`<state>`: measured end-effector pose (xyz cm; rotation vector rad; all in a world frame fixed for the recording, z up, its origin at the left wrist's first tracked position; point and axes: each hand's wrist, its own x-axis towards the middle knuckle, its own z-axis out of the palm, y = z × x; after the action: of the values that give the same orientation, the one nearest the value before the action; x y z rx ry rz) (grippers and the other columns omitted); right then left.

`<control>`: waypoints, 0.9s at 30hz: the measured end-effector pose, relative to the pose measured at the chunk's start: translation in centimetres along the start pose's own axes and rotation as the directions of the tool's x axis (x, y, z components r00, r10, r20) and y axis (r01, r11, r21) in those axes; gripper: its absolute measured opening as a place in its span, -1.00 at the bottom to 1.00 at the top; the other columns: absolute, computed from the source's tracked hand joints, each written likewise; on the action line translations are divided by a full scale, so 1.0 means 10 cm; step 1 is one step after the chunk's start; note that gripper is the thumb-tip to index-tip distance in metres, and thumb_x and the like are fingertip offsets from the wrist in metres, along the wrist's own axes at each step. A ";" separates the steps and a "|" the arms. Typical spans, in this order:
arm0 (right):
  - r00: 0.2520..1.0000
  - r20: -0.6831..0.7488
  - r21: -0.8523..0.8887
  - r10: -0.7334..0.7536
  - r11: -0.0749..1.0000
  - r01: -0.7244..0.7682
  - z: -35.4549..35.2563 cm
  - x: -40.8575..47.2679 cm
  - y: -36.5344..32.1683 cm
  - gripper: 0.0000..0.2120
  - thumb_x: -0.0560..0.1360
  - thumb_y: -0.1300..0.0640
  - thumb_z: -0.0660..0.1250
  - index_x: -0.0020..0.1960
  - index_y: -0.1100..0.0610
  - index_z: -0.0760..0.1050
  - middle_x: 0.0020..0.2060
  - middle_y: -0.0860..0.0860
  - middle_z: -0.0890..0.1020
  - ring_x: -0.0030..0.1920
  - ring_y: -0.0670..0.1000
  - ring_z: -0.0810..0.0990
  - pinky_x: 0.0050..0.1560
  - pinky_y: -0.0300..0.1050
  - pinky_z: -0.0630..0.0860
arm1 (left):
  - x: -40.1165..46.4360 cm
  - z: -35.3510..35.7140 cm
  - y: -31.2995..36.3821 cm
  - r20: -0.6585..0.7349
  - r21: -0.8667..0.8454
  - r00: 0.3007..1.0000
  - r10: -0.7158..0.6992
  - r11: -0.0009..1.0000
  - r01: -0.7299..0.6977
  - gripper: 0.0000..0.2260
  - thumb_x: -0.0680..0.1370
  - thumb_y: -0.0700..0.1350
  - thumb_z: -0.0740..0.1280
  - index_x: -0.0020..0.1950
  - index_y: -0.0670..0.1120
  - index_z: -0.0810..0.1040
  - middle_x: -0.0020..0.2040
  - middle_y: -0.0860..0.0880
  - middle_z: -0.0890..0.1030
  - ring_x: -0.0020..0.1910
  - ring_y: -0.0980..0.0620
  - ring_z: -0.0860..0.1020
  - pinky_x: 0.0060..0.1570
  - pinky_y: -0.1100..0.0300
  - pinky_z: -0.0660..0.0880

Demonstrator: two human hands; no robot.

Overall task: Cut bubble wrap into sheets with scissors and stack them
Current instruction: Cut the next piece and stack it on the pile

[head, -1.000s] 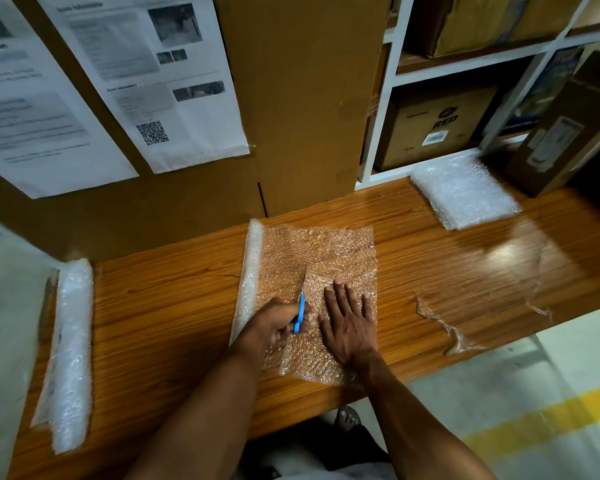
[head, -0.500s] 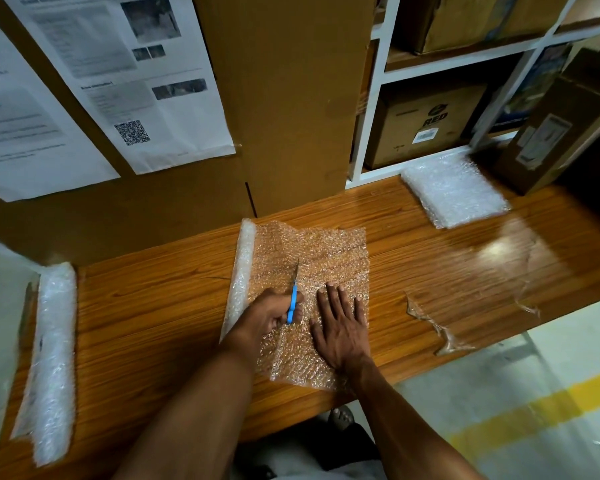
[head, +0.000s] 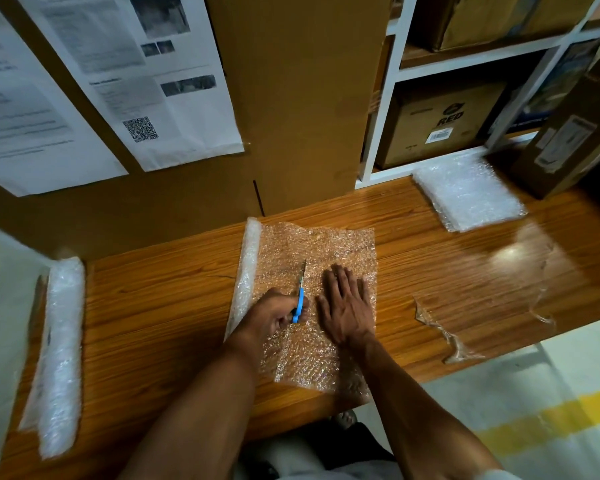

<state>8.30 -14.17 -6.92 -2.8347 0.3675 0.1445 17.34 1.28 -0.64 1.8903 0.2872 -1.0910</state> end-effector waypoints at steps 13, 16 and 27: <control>0.999 0.050 -0.097 0.002 0.995 0.002 0.07 0.25 0.15 -0.28 0.66 -0.32 -0.30 0.68 0.01 -0.37 0.66 0.04 -0.35 0.65 0.12 -0.39 0.63 0.30 -0.26 | 0.07 -0.05 0.26 0.113 0.109 0.991 -0.075 0.992 0.062 -0.26 0.34 0.51 0.41 0.09 -0.14 0.64 -0.14 -0.05 0.73 -0.25 0.08 0.64 -0.45 0.31 0.37; 1.000 0.026 -0.089 0.010 0.996 -0.008 0.08 0.25 0.16 -0.28 0.66 -0.33 -0.30 0.69 0.00 -0.32 0.67 0.04 -0.31 0.66 0.11 -0.36 0.63 0.29 -0.25 | 0.07 -0.02 0.37 0.135 0.091 0.989 -0.063 0.995 0.051 -0.35 0.39 0.47 0.41 0.03 -0.13 0.63 -0.20 -0.04 0.68 -0.37 0.14 0.61 -0.44 0.35 0.41; 0.999 0.011 -0.065 0.042 0.997 -0.041 0.12 0.25 0.16 -0.28 0.66 -0.35 -0.29 0.70 -0.01 -0.29 0.68 0.05 -0.27 0.67 0.12 -0.33 0.64 0.29 -0.23 | 0.30 0.03 0.37 -0.037 0.021 0.999 -0.007 1.000 0.008 -0.35 0.44 0.16 0.58 0.31 -0.26 0.53 -0.20 -0.10 0.71 -0.60 0.20 0.48 -0.58 0.34 0.27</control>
<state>10.17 -15.94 -8.80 -2.8895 0.4272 0.1855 21.06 -1.67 -0.89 1.9318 0.3054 -1.0687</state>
